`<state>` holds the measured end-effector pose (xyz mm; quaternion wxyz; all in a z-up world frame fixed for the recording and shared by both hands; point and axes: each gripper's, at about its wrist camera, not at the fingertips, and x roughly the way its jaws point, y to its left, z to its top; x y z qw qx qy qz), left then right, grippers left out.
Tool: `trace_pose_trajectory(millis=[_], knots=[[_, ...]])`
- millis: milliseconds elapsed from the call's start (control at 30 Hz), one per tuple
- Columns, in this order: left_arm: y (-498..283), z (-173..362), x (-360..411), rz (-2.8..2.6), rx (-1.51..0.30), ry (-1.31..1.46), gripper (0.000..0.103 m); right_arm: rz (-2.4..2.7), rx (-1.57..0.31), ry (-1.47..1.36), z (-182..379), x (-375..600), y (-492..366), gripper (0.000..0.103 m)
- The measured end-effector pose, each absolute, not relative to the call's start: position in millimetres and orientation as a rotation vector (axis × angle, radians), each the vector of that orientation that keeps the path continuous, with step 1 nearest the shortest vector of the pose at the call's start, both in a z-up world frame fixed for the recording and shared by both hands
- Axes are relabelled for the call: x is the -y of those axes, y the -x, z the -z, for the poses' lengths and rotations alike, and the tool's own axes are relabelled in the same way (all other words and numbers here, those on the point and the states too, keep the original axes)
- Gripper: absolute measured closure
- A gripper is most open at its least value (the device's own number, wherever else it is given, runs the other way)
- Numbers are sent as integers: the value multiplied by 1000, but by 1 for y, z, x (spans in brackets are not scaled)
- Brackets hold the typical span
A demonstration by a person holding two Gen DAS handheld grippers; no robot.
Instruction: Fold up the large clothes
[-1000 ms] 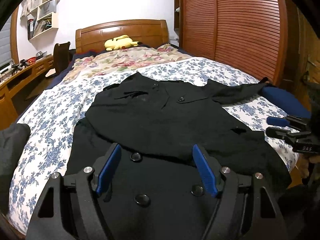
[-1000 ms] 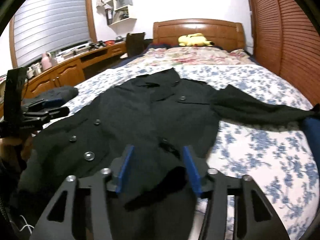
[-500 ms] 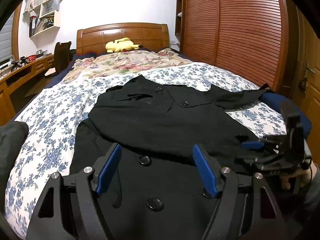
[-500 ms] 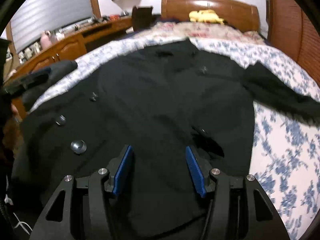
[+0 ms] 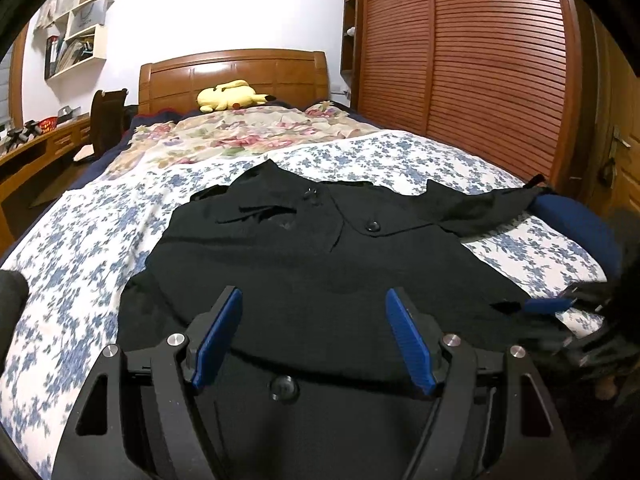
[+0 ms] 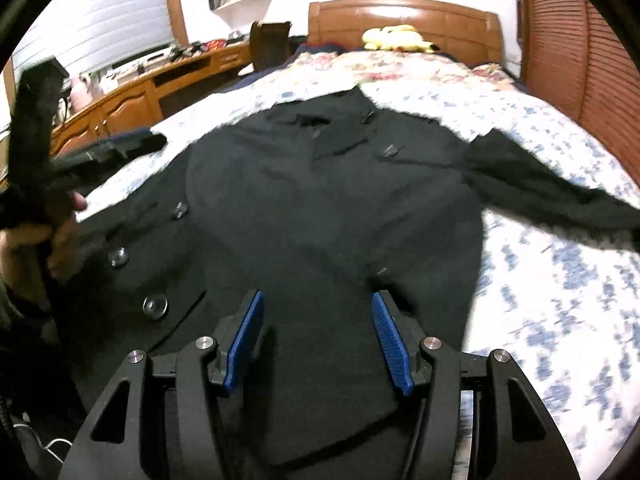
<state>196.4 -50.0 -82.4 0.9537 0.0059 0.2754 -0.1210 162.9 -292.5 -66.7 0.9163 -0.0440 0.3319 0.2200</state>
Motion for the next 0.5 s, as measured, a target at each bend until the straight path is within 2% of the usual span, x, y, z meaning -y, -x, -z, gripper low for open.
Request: trace_pose_trajectory(millis=[100,267,500], knots=[[-205,91,51,255,-566,-7,28,-393,-641,99,52,311,-165,44],[-209,103,53,261,-579,-8,28,-284,-626,110,42,346,-177,33],[-204,108,54,267,-571,6,28,-153,-677,73,53,393,-213,32]])
